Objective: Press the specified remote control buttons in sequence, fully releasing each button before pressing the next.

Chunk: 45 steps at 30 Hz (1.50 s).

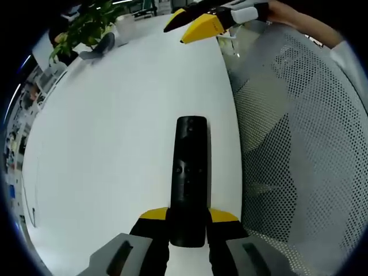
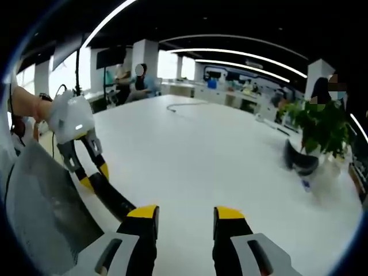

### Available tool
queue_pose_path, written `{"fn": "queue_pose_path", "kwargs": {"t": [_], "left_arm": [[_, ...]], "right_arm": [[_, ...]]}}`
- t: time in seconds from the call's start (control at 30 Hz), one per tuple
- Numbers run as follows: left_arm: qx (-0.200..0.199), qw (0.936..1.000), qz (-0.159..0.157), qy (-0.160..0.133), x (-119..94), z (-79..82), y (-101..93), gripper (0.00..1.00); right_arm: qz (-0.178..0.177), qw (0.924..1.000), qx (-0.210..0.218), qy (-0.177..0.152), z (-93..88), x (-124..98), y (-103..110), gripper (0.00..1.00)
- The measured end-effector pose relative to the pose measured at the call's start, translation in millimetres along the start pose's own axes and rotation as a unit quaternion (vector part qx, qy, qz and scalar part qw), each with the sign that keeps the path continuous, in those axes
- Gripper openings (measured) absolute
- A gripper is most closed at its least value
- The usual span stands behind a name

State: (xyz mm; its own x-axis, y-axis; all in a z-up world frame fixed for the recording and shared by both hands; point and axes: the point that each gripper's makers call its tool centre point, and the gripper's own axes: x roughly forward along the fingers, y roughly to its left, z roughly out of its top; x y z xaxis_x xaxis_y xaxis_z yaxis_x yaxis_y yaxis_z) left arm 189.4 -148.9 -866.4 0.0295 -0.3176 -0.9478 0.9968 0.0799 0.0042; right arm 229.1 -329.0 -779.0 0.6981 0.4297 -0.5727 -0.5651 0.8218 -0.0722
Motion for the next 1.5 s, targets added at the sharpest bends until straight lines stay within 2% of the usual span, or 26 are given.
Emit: {"fn": "queue_pose_path", "kwargs": {"t": [0.17, 0.3, 0.77, 1.07, 1.17, 1.3, 1.5], "left_arm": [[-0.001, 0.9999, 0.002, -0.017, -1, -0.1, -0.7, 0.24], [-0.001, 0.9997, 0.002, -0.024, -1, 0.1, -0.7, 0.24], [-0.021, 0.996, 0.007, -0.087, -3, -1.6, -1.0, 0.24], [-0.028, 0.9933, 0.009, -0.112, -3, -1.0, -0.6, 0.24], [-0.03, 0.9925, 0.009, -0.118, -3, -1.0, -0.3, 0.24], [-0.034, 0.9914, 0.011, -0.126, -3, -0.6, -0.1, 0.24], [-0.037, 0.9911, 0.013, -0.127, -3, -0.3, -0.4, 0.24]], "right_arm": [[0.02, 0.9993, 0.031, -0.005, -0.3, 0, 3, 0.35], [0.03, 0.9989, 0.035, 0.001, -1.9, 2, 7, 0.34], [0.086, 0.995, -0.015, 0.048, -8.3, 9, 37, 0.31], [0.136, 0.9856, -0.049, 0.087, -17.7, 13, 61, 0.3], [0.143, 0.9818, -0.072, 0.102, -21.9, 15, 64, 0.3], [0.159, 0.9773, -0.088, 0.108, -19.7, 22, 73, 0.29], [0.208, 0.9617, -0.123, 0.128, -21.6, 36, 93, 0.23]]}}
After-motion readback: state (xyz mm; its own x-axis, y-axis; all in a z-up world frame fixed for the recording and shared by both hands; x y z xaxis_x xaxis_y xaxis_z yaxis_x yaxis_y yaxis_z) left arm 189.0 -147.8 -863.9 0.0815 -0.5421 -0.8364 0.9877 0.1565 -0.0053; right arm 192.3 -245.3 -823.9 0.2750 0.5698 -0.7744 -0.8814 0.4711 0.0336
